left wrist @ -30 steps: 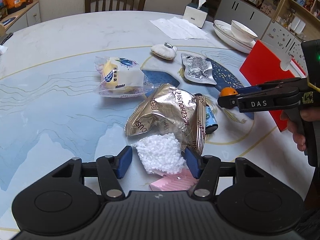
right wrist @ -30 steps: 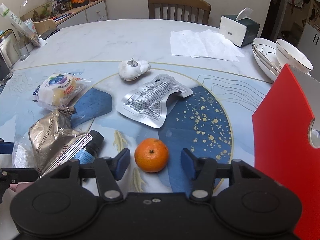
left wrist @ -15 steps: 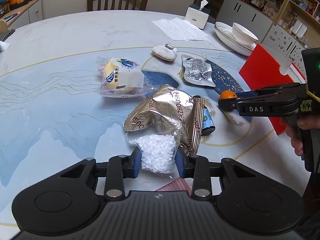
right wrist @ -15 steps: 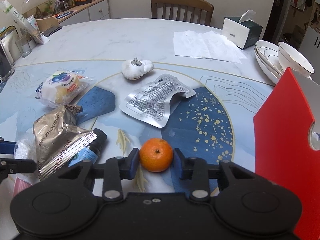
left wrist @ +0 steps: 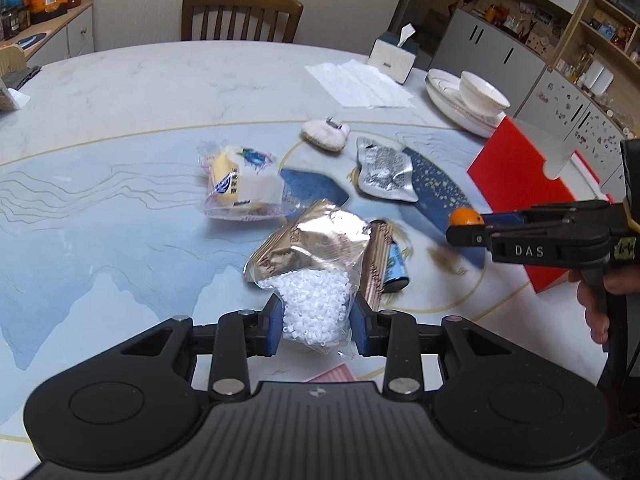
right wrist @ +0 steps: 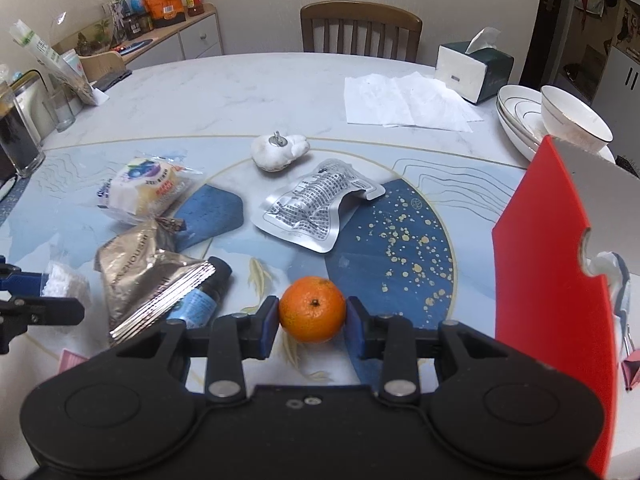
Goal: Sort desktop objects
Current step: 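Carry the bead bag and the orange with both tools into the red box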
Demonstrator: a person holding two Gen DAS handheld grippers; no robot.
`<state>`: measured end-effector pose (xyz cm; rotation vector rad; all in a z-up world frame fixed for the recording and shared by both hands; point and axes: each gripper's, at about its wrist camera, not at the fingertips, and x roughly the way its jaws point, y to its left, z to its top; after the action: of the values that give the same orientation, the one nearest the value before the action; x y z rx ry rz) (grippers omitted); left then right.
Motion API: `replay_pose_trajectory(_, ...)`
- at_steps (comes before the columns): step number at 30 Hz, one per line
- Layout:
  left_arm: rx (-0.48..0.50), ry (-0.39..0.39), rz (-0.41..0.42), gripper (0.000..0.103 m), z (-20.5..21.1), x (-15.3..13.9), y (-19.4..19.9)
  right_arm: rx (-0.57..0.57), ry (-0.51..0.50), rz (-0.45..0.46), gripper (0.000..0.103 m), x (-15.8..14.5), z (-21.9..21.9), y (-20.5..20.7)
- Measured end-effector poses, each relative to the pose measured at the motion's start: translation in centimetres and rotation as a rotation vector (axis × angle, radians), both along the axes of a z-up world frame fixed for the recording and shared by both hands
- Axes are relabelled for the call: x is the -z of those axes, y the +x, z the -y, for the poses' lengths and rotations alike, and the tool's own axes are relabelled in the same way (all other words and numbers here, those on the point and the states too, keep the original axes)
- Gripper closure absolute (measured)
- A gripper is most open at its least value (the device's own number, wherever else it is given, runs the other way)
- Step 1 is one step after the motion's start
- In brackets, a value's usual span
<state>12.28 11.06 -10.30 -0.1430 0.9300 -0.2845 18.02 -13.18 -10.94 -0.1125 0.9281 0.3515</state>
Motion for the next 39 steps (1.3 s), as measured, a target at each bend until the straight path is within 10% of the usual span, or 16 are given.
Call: replay_pose_trajectory(39,0.187,-0.012,0.125,0.07,14.0,-6.7,1.4,0.063,0.075,0.102,0.069,-9.3,12.9,-3.7)
